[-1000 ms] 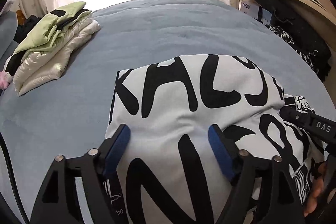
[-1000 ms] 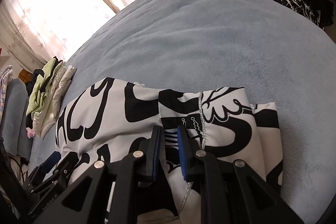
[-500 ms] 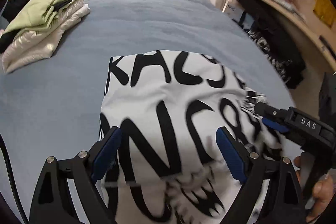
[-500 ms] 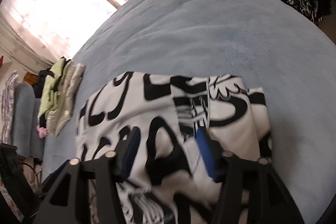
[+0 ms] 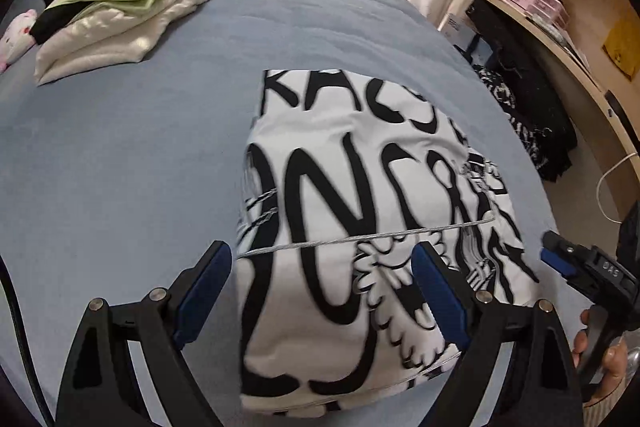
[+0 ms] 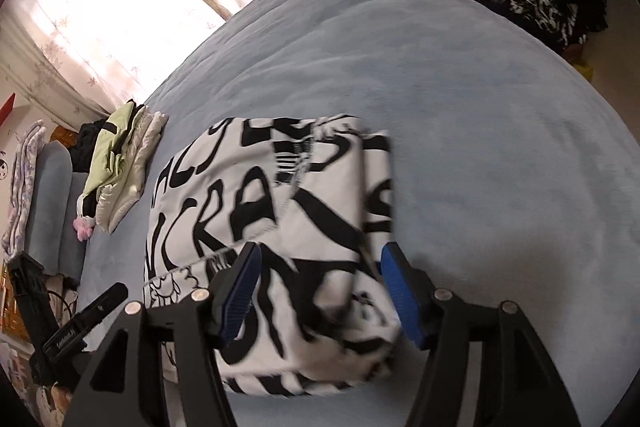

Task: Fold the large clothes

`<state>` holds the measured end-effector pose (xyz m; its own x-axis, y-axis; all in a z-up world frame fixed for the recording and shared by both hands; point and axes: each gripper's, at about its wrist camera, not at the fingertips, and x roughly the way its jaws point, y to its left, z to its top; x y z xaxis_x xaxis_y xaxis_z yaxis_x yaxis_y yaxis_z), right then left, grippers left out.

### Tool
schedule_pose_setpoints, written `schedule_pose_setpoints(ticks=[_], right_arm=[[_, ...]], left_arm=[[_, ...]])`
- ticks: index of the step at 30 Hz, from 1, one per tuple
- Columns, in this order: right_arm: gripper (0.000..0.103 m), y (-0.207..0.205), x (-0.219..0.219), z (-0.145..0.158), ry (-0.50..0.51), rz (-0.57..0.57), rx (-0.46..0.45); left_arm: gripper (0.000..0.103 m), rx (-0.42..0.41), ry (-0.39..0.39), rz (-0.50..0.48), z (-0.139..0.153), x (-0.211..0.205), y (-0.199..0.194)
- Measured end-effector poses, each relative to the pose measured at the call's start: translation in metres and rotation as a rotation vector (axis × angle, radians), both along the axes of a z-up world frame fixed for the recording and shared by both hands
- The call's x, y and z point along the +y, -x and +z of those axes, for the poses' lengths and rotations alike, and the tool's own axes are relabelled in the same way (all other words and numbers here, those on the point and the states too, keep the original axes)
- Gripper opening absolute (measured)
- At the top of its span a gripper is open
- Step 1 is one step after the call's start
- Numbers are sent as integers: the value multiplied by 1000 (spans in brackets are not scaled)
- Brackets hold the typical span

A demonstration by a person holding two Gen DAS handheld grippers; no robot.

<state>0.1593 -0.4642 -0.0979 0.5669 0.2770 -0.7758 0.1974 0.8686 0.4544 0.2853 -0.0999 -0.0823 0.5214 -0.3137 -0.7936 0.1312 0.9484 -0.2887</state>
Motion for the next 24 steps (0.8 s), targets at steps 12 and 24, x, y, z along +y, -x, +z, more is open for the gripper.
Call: schedule_pose_setpoints(ticks=[12, 24], right_arm=[[63, -14, -30, -46, -171, 55, 111], [82, -63, 11, -76, -318, 241, 106]], left_arm=[[91, 183, 129, -37, -55, 13, -15], [102, 215, 223, -77, -85, 6, -28]])
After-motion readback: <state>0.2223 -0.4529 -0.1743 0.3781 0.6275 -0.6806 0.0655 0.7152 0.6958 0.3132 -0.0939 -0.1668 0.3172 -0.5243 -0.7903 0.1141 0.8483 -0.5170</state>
